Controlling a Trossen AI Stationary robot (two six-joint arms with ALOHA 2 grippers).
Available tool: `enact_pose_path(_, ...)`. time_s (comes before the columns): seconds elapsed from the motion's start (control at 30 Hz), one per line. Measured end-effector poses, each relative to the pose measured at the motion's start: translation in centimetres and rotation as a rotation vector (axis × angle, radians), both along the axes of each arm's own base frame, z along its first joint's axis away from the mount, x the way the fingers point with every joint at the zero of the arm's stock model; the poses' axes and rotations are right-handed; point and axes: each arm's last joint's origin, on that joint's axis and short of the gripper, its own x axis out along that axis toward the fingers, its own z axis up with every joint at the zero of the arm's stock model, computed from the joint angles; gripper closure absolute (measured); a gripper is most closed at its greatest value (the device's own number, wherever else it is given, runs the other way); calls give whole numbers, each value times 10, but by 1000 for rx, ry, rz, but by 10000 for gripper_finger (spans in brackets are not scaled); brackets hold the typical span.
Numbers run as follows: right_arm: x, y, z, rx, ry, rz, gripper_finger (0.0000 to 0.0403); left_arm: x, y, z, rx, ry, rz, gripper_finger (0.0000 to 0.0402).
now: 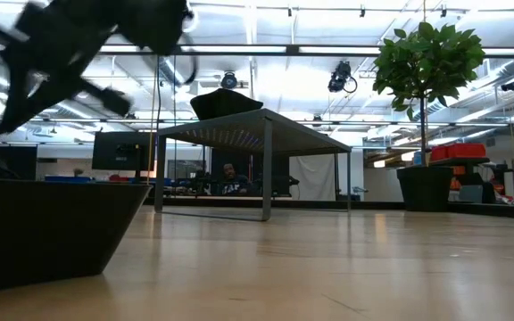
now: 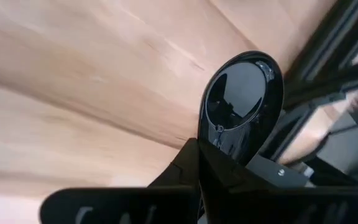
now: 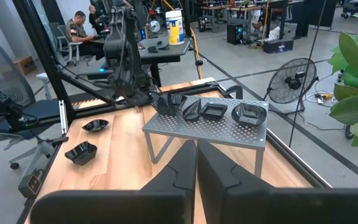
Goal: Pick & Place Mini shaped plates
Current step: Stack the black drop shaped plate on top of the black drop shaped plate on the shelf
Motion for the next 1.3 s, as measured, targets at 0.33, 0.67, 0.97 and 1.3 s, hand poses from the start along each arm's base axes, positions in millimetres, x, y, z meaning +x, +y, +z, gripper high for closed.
enact_pose_path(0.33,0,0,0,0,0,0,383,39,29,77,83,-305,86,401)
enact_pose_path(0.67,0,0,0,0,0,0,383,49,89,147,117,-586,271,401)
enact_pose_path(0.97,0,0,0,0,0,0,383,51,144,171,164,-817,452,401)
enact_pose_path(1.3,0,0,0,0,1,0,383,65,181,182,29,-1083,563,401)
